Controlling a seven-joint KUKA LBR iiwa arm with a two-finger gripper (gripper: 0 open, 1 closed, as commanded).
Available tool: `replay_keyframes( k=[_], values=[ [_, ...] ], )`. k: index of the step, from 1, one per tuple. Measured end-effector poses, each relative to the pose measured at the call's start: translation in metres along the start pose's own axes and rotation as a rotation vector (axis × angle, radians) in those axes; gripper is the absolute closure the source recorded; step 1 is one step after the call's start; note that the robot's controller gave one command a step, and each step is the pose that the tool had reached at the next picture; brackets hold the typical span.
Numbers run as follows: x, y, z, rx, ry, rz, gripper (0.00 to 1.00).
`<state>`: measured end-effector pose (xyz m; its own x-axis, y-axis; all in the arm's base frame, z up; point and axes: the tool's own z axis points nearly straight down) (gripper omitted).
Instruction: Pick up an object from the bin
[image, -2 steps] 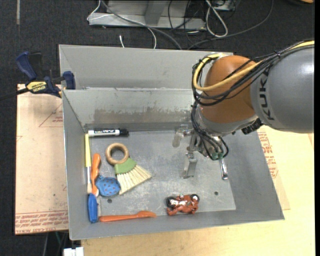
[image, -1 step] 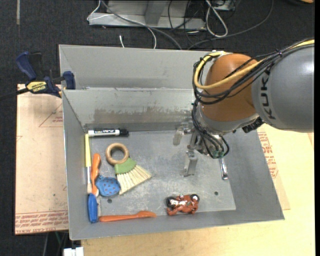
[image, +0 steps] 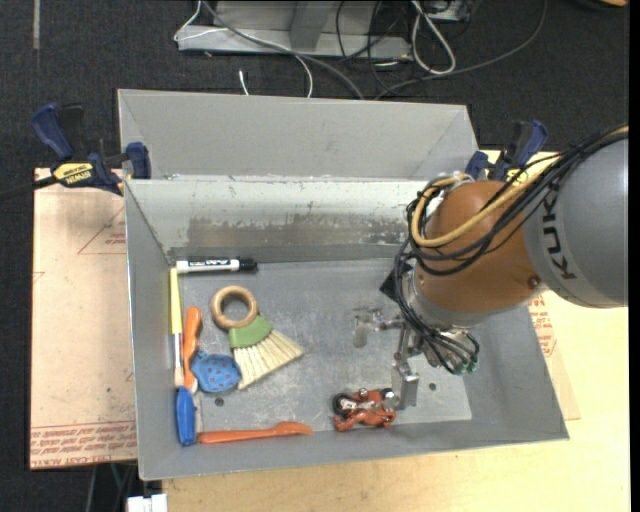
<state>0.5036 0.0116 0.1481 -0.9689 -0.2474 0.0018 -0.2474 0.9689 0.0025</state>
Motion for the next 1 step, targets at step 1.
replay_keyframes(
  k=[1],
  values=[
    [0.0224, -0.0039, 0.0178, 0.001, -0.004, -0.049, 0.00]
  ],
)
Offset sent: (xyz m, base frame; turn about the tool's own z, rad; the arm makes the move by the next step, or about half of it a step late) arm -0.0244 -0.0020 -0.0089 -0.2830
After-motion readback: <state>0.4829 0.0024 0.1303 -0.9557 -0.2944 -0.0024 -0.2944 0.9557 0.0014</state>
